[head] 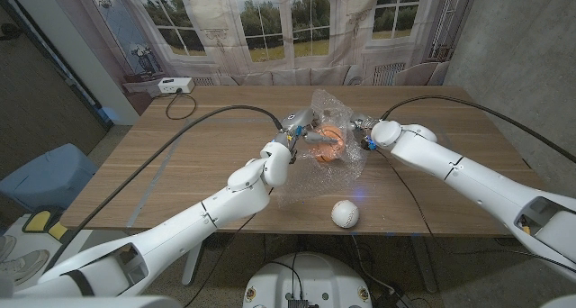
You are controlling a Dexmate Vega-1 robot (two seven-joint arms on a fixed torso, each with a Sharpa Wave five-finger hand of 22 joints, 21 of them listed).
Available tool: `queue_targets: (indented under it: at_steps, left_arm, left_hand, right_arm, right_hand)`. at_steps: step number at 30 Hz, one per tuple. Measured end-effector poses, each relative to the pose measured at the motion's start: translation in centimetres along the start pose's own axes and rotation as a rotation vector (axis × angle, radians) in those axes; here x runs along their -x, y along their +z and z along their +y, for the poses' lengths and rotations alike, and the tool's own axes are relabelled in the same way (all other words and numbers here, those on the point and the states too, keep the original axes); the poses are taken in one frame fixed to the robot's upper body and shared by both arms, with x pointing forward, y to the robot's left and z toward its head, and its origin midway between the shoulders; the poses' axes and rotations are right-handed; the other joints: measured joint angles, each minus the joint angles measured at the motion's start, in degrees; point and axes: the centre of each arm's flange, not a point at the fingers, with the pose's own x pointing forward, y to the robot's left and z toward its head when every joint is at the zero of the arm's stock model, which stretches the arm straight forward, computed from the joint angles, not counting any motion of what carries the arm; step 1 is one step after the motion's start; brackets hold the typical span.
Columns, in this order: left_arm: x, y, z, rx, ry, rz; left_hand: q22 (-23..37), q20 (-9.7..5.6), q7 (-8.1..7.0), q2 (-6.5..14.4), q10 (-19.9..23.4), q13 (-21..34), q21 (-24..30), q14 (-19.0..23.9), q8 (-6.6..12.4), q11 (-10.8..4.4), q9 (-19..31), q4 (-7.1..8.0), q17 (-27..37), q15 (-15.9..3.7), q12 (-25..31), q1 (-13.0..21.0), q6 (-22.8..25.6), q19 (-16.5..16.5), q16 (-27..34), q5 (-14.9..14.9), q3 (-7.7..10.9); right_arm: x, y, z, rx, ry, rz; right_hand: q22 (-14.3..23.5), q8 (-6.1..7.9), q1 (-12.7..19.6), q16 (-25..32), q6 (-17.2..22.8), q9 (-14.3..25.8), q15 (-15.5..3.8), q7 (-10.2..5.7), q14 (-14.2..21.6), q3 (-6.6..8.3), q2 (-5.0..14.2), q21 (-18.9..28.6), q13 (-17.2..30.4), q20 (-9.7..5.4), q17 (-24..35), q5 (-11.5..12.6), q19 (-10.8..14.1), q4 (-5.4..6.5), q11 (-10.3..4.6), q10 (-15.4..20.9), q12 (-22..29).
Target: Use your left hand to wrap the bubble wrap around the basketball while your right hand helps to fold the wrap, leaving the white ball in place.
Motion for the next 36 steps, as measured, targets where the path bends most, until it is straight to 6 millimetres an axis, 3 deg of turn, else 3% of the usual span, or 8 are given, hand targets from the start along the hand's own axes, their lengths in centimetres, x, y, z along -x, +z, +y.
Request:
queue_targets:
  at_steps: [8, 13, 19, 22, 27, 30, 34, 36]
  left_arm:
    - [-0.6, -0.7, -0.4, -0.05, -0.039, 0.016]
    - [-1.1, -0.8, -0.5, -0.085, -0.064, 0.025]
    - [-1.7, -0.9, -0.7, -0.122, -0.094, 0.039]
    - [-1.8, -1.0, -0.7, -0.137, -0.11, 0.049]
    - [-1.8, -1.3, -0.9, -0.156, -0.13, 0.061]
    - [-2.9, -0.5, -1.0, -0.199, -0.147, 0.042]
    - [-3.3, -0.3, -1.1, -0.23, -0.173, 0.033]
    - [-3.6, 0.1, -1.1, -0.25, -0.187, 0.022]
  left_hand:
    - [-0.3, -0.1, -0.01, 0.0, 0.0, 0.0, 0.4, 0.0, -0.19, 0.0, 0.0, 0.29, 0.0, 0.0, -0.4, 0.0, 0.0, -0.1, 0.0, -0.1, 0.29]
    - [-0.3, 0.2, -0.01, 0.0, 0.0, 0.0, 0.6, 0.0, -0.24, -0.01, 0.1, 0.47, 0.3, 0.0, -0.4, 0.0, 0.0, -0.4, 0.0, -0.2, 0.47]
    - [-0.3, 0.2, -0.02, 0.0, 0.0, 0.2, 0.9, 0.0, -0.52, 0.0, 0.4, 0.47, 0.5, 0.01, -0.4, 0.0, 0.0, -0.4, 0.0, 0.1, 0.47]
    - [-0.3, 0.2, -0.02, 0.0, 0.0, 0.3, 1.1, 0.0, -0.63, 0.0, 0.4, 0.47, 0.5, 0.0, -0.4, 0.0, 0.0, -0.4, 0.0, 0.1, 0.47]
    - [-0.2, 0.57, -0.03, 0.3, 0.0, 0.5, 1.3, 0.2, -0.73, 0.0, 0.4, 0.47, 0.5, -0.21, -0.6, -0.3, 0.0, -2.6, 0.0, 0.1, 0.47]
    - [-0.2, 1.38, -0.67, 0.7, 0.0, 0.7, 0.8, 0.1, -1.07, -0.02, 0.5, 0.5, 0.9, -1.13, -1.4, -0.7, -0.6, -6.5, -0.5, 0.0, 0.5]
    - [0.0, 5.95, -6.17, 1.7, -3.8, 1.2, 0.2, -4.5, -5.22, -4.42, 1.3, 0.6, 2.9, -5.59, -5.2, -1.7, -5.0, -17.1, -3.4, 0.1, 0.6]
    - [-0.4, 8.45, -9.24, 3.2, -5.9, 1.2, -1.0, -11.2, -8.0, -7.03, 1.3, 0.41, 3.7, -5.03, -7.6, -3.2, -7.8, -22.8, -5.6, 0.2, 0.41]
  right_arm:
    - [0.5, 0.6, -0.5, 0.107, -0.142, 0.005]
    - [1.1, 0.9, -1.4, 0.137, -0.198, 0.008]
    - [2.0, 0.5, -3.2, 0.137, -0.269, 0.0]
    - [2.4, -0.1, -3.7, 0.122, -0.293, 0.0]
    - [2.6, -2.4, -3.0, 0.091, -0.288, 0.047]
    - [3.6, -0.5, -4.8, 0.076, -0.516, -0.123]
    - [4.2, -0.3, -5.3, 0.054, -0.594, -0.187]
    - [4.6, 0.0, -5.5, 0.036, -0.635, -0.23]
  right_hand:
    - [-1.8, -1.66, -15.6, -17.1, -22.5, -0.3, 4.96, -1.66, -24.3, -8.17, -4.7, -6.7, -4.6, 3.98, -6.7, -0.5, -17.2, 4.32, 0.23, -23.5, -12.9]
    - [-1.8, -1.66, -25.6, -20.9, -29.3, -0.3, 7.1, -2.06, -30.8, -13.28, -6.97, -10.5, -5.7, 5.1, -8.1, 0.0, -22.6, 8.32, 0.42, -30.8, -15.3]
    - [-1.8, -1.65, -30.9, -24.1, -34.5, -0.5, 7.93, -2.42, -38.6, -16.03, -7.51, -14.8, -6.4, 4.13, -9.4, 0.9, -29.3, 9.56, 0.24, -37.3, -15.7]
    - [-1.8, -1.44, -31.5, -24.2, -34.9, -0.5, 7.76, -2.63, -40.0, -15.96, -6.08, -15.3, -6.7, 3.78, -9.8, 1.0, -29.8, 9.68, 0.13, -38.0, -15.7]
    - [-2.0, 0.07, -29.6, -22.8, -31.6, -0.8, 6.64, -3.14, -36.7, -13.45, -2.57, -15.1, -7.2, 2.9, -11.3, 1.1, -25.3, 7.93, -0.36, -34.8, -13.9]
    - [-2.1, 0.29, -29.1, -22.6, -30.4, -0.8, 6.55, -3.13, -35.9, -13.24, -2.13, -14.8, -7.2, 3.04, -11.7, 1.0, -24.4, 7.71, -0.19, -33.5, -13.9]
    - [-2.1, 0.29, -29.1, -22.3, -30.4, -0.8, 6.45, -3.12, -35.4, -13.24, -2.13, -14.8, -7.3, 3.05, -11.8, 1.0, -23.8, 7.71, -0.2, -33.6, -13.9]
    - [-2.1, 0.28, -29.2, -22.2, -30.4, -0.8, 6.62, -3.12, -34.8, -13.0, -2.04, -14.8, -7.5, 3.05, -11.8, 0.8, -23.8, 7.48, -0.29, -33.0, -13.8]
